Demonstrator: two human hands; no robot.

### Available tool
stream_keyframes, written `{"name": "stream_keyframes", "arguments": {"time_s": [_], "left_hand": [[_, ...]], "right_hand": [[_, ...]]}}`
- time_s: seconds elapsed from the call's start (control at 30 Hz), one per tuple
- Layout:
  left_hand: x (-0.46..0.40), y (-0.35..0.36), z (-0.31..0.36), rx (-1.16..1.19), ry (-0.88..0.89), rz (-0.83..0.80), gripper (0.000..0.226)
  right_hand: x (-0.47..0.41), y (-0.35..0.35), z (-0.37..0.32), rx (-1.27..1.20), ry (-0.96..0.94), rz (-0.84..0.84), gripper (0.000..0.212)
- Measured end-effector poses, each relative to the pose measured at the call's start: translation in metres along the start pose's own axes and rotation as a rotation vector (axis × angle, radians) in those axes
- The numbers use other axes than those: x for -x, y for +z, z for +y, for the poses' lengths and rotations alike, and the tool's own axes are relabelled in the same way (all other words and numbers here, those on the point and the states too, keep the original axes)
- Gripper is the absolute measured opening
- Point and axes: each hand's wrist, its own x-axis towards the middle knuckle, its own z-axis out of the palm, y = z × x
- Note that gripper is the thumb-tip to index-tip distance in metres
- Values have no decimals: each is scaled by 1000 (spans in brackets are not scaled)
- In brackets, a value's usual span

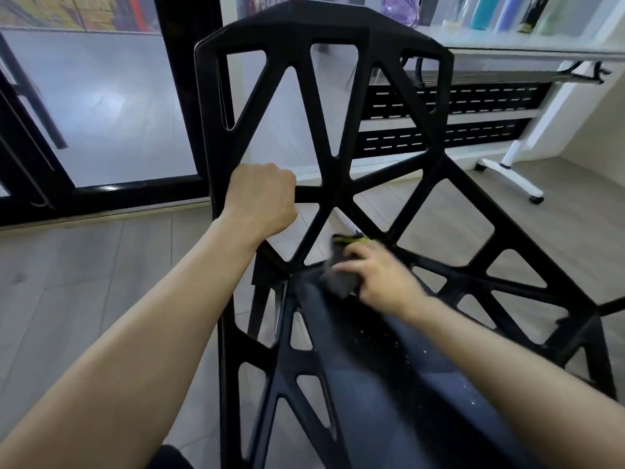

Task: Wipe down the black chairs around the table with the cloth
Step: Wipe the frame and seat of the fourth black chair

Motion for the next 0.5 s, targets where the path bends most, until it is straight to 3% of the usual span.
{"name": "stream_keyframes", "arguments": {"time_s": [0.07, 0.13, 0.3, 0.37, 0.5], "left_hand": [[-1, -1, 1, 9, -4, 0, 12], [-2, -1, 0, 5, -9, -7, 11], [-2, 3, -2, -22, -12, -9, 10], [-2, 3, -3, -28, -7, -3, 11], [-3, 3, -3, -34, -5, -9, 12]], "right_hand": [[7, -16, 44, 40, 269, 97, 55], [4, -10, 26, 42, 330, 113, 49], [-12, 33, -100, -120, 12, 25, 51], [-7, 22, -69, -82, -36, 34, 60], [6, -8, 29, 17, 331, 44, 57]]}}
